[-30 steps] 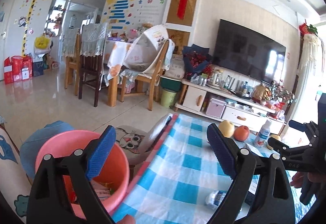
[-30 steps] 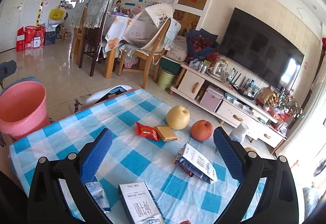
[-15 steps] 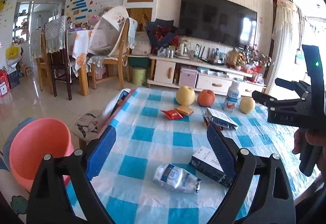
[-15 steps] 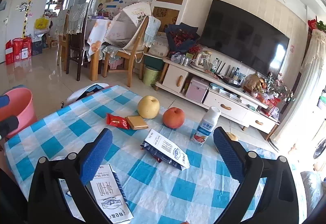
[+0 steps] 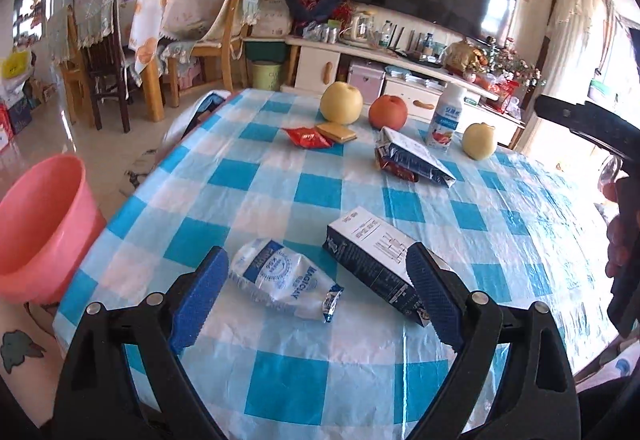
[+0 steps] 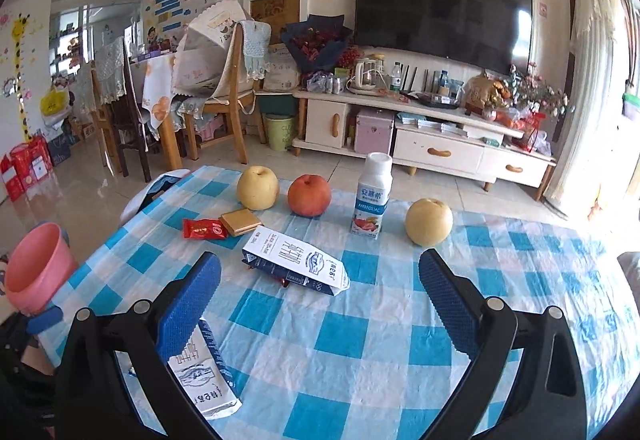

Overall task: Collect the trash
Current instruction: 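Move both tools back over the table toward the white milk packets, then grasp the white MAGICDAY milk bag with the left gripper while the right grasps the white milk carton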

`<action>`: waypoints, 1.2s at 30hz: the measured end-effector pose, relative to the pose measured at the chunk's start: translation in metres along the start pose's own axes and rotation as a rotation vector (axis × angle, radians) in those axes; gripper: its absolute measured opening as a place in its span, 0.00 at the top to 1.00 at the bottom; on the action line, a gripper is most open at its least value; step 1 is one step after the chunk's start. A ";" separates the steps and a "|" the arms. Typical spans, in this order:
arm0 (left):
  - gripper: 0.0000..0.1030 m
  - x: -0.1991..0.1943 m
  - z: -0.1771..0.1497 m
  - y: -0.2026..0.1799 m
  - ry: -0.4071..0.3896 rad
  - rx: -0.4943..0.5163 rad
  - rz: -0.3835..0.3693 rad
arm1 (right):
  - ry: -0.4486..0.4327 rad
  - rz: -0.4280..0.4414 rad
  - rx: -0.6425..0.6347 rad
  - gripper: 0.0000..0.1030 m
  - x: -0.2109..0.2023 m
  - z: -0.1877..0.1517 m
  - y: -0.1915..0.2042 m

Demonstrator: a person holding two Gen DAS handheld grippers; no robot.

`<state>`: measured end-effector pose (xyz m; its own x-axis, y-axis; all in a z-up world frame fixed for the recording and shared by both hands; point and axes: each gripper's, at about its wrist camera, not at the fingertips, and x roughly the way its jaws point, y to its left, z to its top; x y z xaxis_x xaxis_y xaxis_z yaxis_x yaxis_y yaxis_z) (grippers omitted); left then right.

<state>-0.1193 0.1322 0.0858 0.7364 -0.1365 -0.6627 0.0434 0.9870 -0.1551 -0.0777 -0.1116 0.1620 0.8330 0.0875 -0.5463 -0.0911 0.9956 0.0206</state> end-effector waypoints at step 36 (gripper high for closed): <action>0.46 0.095 -0.001 0.013 0.225 -0.143 0.235 | 0.391 0.363 -0.208 0.06 0.074 -0.092 0.087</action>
<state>-0.0497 0.1316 0.0202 0.5473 0.0621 -0.8347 -0.2162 0.9739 -0.0692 -0.0739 -0.0211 0.0462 0.4680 0.3651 -0.8048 -0.4723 0.8730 0.1214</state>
